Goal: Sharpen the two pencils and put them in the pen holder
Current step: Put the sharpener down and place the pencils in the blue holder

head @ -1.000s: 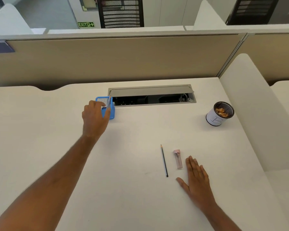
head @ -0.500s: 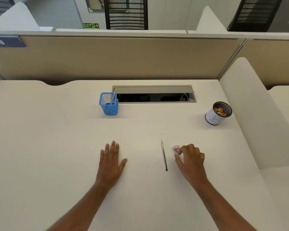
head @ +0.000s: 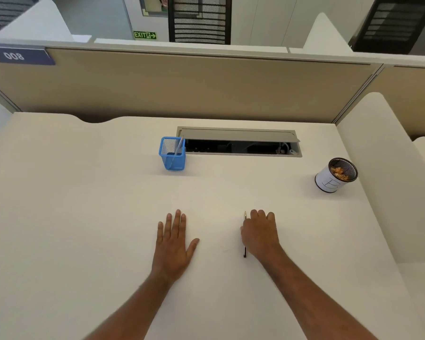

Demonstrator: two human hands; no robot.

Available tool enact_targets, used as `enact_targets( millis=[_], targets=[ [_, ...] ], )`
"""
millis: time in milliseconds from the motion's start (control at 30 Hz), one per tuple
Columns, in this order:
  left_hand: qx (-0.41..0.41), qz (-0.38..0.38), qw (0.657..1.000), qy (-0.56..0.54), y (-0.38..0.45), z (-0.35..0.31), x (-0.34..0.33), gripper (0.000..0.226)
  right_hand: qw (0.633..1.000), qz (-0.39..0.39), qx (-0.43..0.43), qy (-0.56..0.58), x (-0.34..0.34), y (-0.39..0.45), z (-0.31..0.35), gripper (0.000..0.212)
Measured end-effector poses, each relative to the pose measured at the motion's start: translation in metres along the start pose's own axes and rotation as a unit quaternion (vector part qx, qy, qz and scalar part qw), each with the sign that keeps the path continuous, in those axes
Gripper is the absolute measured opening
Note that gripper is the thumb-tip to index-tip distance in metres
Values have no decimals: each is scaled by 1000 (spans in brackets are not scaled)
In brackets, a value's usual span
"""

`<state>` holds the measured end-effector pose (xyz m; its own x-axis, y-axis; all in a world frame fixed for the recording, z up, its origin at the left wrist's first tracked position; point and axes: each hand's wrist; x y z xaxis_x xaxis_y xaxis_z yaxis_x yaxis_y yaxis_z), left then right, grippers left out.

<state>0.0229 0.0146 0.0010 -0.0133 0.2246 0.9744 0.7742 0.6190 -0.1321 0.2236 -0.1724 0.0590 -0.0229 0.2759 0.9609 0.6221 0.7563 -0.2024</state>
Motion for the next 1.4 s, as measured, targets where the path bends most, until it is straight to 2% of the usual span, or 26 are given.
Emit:
enact_targets(
  millis=[167,300,400,567,767,933,1033,1200,1400],
  targets=[
    [1,-4,1000,-1,0,0,2,84,999,18,-1,42,11,11,5,22],
    [3,-2,1000,-5,-1,-1,2,84,986,8,-12,167,34,24,11,25],
    [6,1,1000,-7,-1,-1,3,83,937,-42,-50,343,58,41,12,23],
    [8,3,1000,-11,-2,-1,4,82,855,-99,-33,507,107,82,12,9],
    [11,6,1000,-17,-2,-1,5,82,808,-181,13,561,161,149,22,11],
    [13,12,1000,-14,-3,-1,7,82,791,-231,44,564,195,195,42,9],
    [14,13,1000,-20,-2,-1,8,82,804,-226,67,545,197,219,58,7],
    [15,14,1000,-20,-2,-2,10,81,887,-169,90,420,176,245,77,9],
    [13,3,1000,-20,-2,-3,10,81,929,-133,77,337,161,252,88,15]
  ],
)
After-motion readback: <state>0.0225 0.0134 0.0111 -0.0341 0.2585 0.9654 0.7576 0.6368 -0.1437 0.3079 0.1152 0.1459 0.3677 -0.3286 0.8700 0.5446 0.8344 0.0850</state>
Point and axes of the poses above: each hand's wrist, its own y-axis towards the middle knuckle, its own x-axis out of the back of the hand, z = x × y, and after that the axes turned 9 degrees about x, right-handed
